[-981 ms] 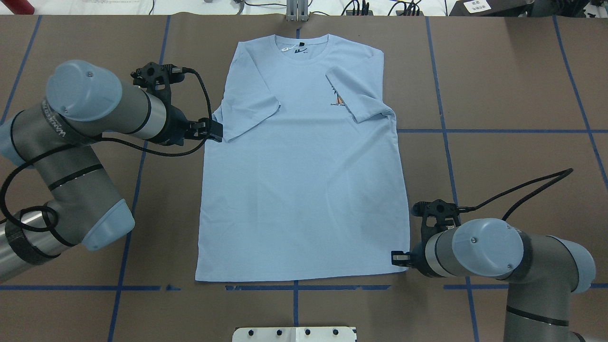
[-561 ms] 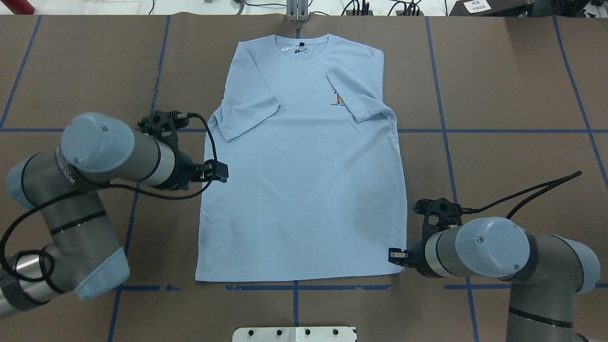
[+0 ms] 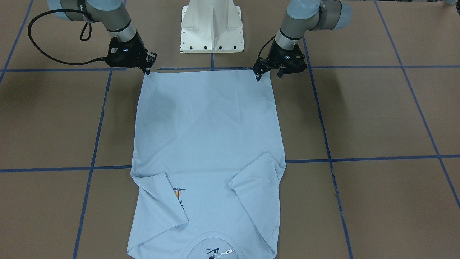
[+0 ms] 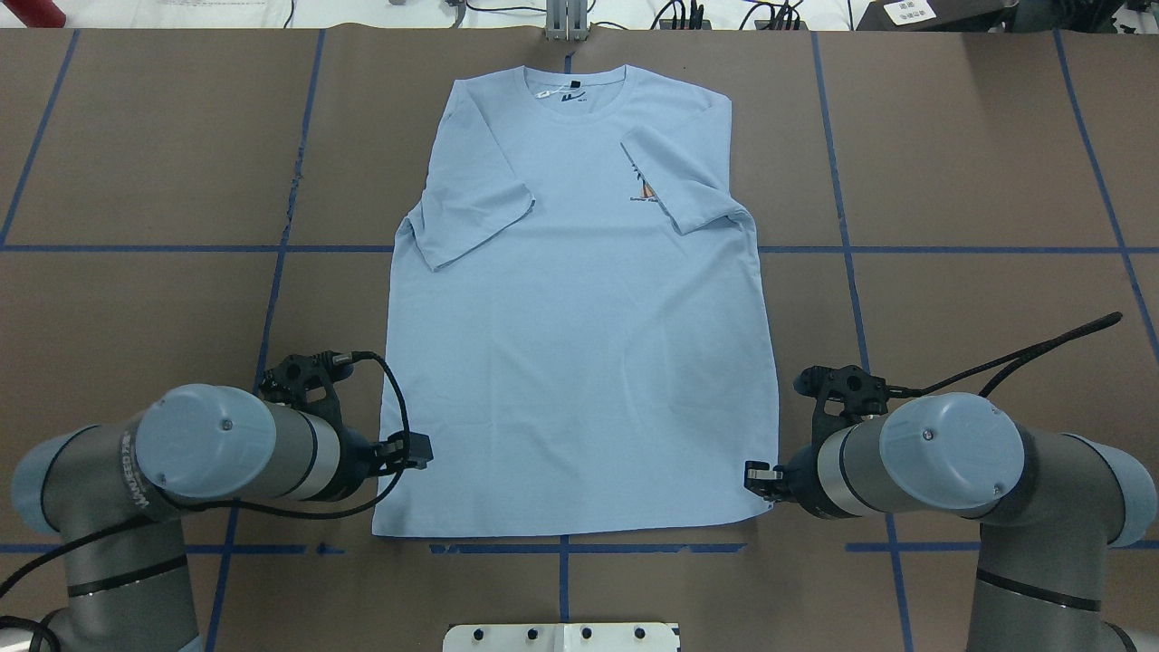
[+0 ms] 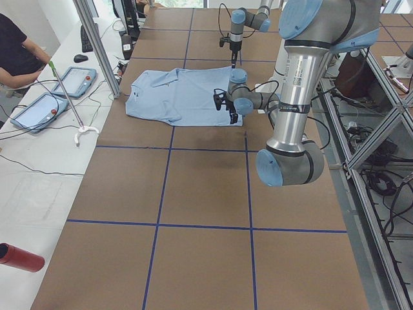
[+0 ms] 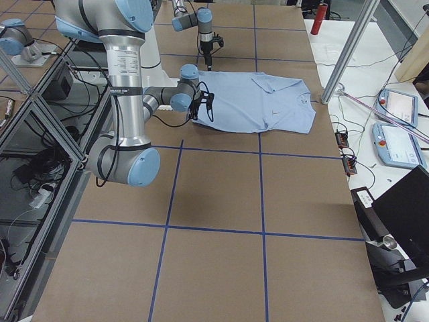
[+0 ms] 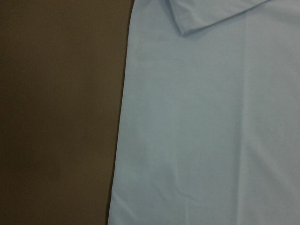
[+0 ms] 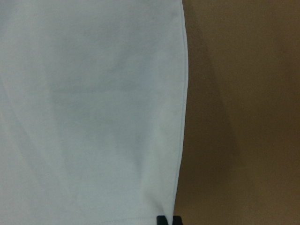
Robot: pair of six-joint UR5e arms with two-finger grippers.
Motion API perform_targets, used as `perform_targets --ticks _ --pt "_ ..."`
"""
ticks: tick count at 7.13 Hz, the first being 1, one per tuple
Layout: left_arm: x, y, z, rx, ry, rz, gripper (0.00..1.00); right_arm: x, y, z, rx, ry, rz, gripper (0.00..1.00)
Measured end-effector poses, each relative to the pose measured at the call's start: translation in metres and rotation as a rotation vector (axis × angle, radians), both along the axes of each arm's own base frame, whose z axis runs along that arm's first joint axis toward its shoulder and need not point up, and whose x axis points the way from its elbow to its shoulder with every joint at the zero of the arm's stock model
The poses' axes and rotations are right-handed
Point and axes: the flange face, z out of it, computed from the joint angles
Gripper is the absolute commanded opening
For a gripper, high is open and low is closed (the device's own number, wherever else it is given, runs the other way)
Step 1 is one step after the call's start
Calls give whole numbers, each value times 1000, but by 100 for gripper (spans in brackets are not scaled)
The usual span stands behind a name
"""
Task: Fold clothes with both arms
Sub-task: 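Grasp both hem corners nearest the robot with left and right grippers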
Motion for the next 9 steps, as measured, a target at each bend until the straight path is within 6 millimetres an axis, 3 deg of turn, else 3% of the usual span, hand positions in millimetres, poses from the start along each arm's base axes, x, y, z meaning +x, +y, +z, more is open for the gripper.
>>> perform_targets --ticks 2,5,6,9 --pt "21 28 0 -33 -45 9 90 4 -2 -4 -3 -10 0 0" --pt "28 36 6 -34 -86 -1 85 9 -8 -6 -4 -16 10 0" --pt "28 35 8 -30 -106 -11 79 10 -9 -6 -4 -17 12 0" --pt "28 35 9 -28 -125 -17 46 11 -11 -7 -5 -17 15 0"
